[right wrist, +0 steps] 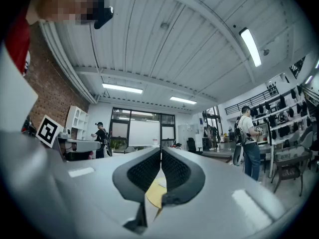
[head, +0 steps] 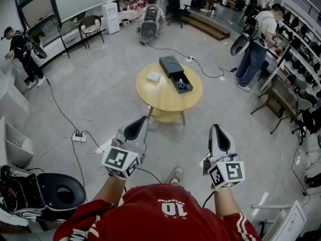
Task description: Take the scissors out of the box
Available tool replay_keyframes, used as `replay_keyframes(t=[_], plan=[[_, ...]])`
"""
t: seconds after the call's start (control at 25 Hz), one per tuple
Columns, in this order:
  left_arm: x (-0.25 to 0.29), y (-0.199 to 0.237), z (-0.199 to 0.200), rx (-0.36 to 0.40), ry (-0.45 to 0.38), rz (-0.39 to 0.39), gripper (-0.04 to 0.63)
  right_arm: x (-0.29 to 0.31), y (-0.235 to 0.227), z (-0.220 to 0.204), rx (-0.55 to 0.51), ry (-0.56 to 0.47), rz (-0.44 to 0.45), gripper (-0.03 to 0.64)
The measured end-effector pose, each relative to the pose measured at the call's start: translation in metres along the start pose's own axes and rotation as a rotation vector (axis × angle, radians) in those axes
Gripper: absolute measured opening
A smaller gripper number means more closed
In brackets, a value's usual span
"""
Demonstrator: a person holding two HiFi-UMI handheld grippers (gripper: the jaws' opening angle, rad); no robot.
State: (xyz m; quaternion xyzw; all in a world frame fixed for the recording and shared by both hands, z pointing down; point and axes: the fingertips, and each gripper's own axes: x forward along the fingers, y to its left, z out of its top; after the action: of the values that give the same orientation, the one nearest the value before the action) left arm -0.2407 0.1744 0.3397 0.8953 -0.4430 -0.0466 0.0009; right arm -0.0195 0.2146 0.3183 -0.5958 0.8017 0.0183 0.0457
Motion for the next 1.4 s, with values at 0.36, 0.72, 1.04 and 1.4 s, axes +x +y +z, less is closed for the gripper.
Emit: replay_keyframes(t=[0.36,0.72,1.04,1.4], plan=[[-0.006,0.001,-0.001,-0.006,-0.003,0.003,0.003,0.000,0.007,-0.002,-0.001,0.003,0.016,-0.006],[-0.003,-0.008,-0.002,-0.014,-0.005,-0.010,0.003,-0.007,0.000,-0.003,-0.008,0.011,-0.004,-0.011],[0.004,-0.014,-0.003,-0.020,-0.002,-0.026,0.003,-0.007,-0.007,-0.005,0.002,0.019,-0.008,-0.011],[0.009,-0.005,-0.006,-0.039,-0.011,-0.015,0.003,0.001,-0.003,-0.011,0.017,0.038,0.004,-0.011]])
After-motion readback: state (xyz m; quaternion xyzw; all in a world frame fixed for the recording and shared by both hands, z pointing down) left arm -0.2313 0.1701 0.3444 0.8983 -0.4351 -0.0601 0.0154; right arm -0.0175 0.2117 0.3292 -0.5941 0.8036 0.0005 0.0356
